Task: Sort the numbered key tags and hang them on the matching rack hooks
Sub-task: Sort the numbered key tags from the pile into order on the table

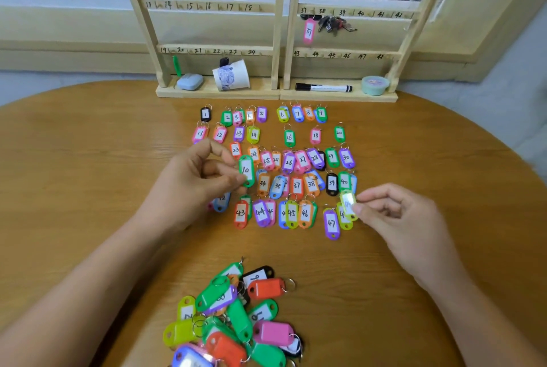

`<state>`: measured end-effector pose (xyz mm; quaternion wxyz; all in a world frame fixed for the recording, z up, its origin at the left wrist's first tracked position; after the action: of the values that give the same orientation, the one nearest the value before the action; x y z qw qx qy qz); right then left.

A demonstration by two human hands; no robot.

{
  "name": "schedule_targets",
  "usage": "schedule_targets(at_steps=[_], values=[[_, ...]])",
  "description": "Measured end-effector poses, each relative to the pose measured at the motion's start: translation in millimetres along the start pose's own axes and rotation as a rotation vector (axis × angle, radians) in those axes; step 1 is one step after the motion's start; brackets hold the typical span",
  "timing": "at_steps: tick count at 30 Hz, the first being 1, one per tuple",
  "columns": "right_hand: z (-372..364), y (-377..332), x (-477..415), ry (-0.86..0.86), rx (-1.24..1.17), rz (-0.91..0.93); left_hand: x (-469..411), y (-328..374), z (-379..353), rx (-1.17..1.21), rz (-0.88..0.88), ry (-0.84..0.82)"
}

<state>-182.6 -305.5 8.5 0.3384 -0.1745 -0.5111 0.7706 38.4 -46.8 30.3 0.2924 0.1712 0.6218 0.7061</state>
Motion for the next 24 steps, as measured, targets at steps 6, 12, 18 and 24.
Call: schedule_targets(at_steps=[6,12,18,24], values=[[-4,5,5,0.038,0.002,0.016,0,-5,6,0.019,0.072,0.063],[-8,14,2,0.069,0.126,0.025,-3,-10,9,0.005,0.060,0.065],[-5,14,4,0.098,0.154,0.035,-10,-8,32,-0.081,0.077,0.153],[-6,9,7,0.096,0.179,0.059,-34,-18,77,-0.220,0.154,0.294]])
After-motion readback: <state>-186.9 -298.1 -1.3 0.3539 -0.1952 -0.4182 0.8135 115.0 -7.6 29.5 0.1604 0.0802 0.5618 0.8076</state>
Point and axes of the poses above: each hand's wrist, its own x-axis away from the middle knuckle, its own z-axis out of the back of the hand, y = z × x, the point moved 9 cm from there along -x, towards the middle knuckle, and after that the axes turned 8 degrees about -z, right-handed, at the moved point
